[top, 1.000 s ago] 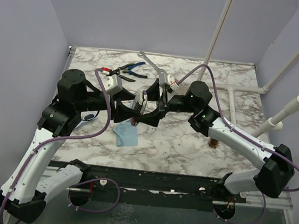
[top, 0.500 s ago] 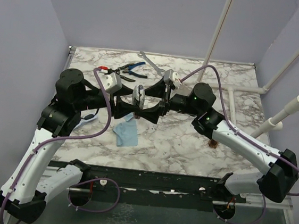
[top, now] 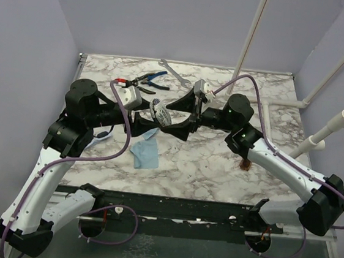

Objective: Organize the sunglasses
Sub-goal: Open the sunglasses case.

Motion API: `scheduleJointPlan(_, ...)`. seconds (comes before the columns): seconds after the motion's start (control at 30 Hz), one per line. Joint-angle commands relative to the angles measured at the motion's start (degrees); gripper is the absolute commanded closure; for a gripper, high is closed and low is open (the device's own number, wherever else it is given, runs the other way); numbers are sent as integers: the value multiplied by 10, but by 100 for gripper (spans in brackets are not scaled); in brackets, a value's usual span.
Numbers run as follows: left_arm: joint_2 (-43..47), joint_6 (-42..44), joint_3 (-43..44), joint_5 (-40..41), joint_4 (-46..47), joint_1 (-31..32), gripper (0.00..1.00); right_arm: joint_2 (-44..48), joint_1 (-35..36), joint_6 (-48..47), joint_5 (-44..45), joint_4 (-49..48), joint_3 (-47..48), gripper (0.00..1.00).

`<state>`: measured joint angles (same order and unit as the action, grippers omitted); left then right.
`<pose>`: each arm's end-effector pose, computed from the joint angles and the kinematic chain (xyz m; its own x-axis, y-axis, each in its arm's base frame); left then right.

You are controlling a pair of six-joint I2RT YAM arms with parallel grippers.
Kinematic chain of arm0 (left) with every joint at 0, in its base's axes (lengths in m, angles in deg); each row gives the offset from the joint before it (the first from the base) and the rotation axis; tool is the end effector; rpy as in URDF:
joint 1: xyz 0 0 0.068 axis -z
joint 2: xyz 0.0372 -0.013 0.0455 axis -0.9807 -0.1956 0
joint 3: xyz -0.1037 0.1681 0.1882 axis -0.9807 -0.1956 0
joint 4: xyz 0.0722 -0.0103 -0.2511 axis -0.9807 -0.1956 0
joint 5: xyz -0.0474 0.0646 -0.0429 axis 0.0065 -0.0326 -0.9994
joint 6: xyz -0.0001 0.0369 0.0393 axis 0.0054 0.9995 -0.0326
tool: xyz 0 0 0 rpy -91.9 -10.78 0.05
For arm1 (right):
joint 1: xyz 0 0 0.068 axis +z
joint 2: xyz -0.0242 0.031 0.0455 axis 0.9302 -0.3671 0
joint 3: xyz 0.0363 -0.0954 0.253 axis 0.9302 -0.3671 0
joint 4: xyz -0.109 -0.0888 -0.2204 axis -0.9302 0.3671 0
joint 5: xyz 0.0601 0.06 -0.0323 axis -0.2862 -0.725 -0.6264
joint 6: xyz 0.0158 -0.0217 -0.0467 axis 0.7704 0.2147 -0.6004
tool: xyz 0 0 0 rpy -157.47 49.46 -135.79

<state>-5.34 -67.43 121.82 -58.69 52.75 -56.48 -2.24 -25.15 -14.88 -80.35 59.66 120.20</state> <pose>0.1421 -0.0863 0.4366 0.0561 0.1320 -0.9897 0.9369 0.3357 0.0979 0.2073 0.2273 0.3767 -0.0040 0.0945 -0.9955 -0.9950 0.0987 0.0133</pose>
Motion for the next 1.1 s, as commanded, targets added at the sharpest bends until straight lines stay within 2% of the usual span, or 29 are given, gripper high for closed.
scheduleJointPlan(0.0, 1, 25, 19, -49, -34, 5, 100, -14, -15, -10, -87, -26, 16, 19)
scheduleJointPlan(0.07, 0, 29, 18, -56, -33, 5, 100, -26, -15, 5, -113, -46, 20, 20)
scheduleJointPlan(0.17, 0, 32, 18, -61, -32, 5, 100, -36, -15, 20, -130, -64, 23, 27)
scheduleJointPlan(0.4, 6, 39, 18, -37, -39, 5, 100, -18, -15, 14, 12, -38, 9, 28)
scheduleJointPlan(0.43, 7, 45, 17, -34, -44, 5, 100, -16, -15, 14, 21, -36, 9, 30)
scheduleJointPlan(0.5, 6, 66, 19, -27, -60, 5, 100, -14, -15, 12, 20, -30, 9, 41)
scheduleJointPlan(0.6, 4, 78, 23, -24, -73, 5, 100, -19, -15, 7, -23, -31, 11, 52)
scheduleJointPlan(0.77, 1, 72, 26, -61, -74, 5, 100, -27, -15, 15, -139, -66, 8, 59)
scheduleJointPlan(1.0, 3, 75, 12, -72, -75, 5, 100, -43, -15, 45, -198, -118, 9, 72)
scheduleJointPlan(1.03, 3, 76, 12, -69, -75, 5, 97, -45, -15, 47, -201, -120, 9, 74)
scheduleJointPlan(1.07, 4, 78, 12, -66, -75, 5, 77, -45, -15, 49, -201, -121, 9, 76)
